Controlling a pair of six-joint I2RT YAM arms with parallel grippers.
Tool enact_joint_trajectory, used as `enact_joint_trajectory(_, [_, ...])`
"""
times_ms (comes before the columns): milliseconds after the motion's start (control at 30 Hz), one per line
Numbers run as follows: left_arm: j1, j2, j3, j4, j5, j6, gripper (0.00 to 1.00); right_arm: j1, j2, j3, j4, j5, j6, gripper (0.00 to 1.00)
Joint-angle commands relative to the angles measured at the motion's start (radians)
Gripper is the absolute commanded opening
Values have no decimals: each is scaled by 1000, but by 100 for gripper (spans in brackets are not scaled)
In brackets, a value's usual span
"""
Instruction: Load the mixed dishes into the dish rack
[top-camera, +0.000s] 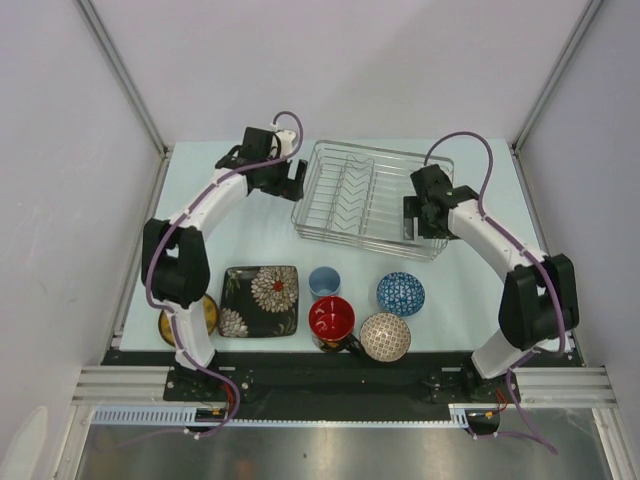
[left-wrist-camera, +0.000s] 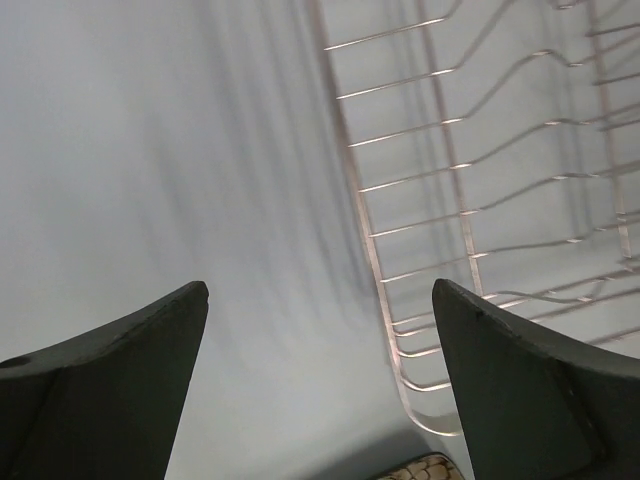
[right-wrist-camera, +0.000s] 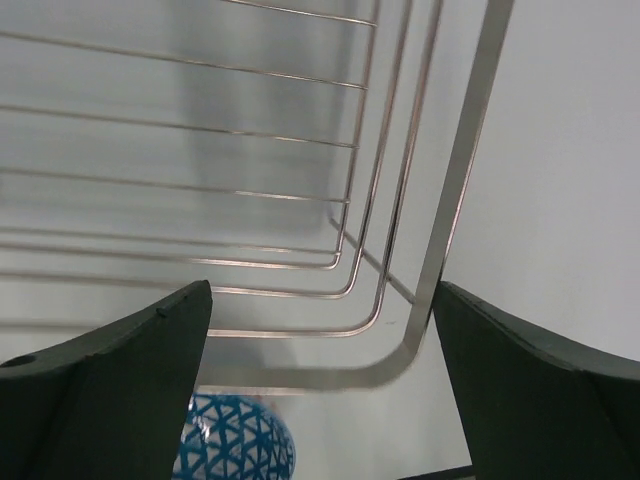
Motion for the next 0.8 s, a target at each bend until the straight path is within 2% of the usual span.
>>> enact_joint_trajectory(0, [-52,-105,-40,41,116,-15,100,20,-129,23,40,-119,-14,100])
enact_joint_trajectory(233, [-50,-171,-111,46,113,0,100,-26,-174,51,56,-192,-26,100])
enact_joint_trajectory(433, [-50,-161,-174,69,92,9,100,-26,-212,51,-41,-117,30,100])
enact_joint_trajectory(600, [-44,-126,-161,86,75,9,100,81,-297,31,-145,-157,182,100])
enact_joint_trajectory(700, [-41,-109,-151,87,70,14,100,168,-331,-39,-205,-116,269,100])
enact_joint_trajectory(767, [-42,-105,-160,92,70,11,100,182,-338,-93,-240,-85,320,100])
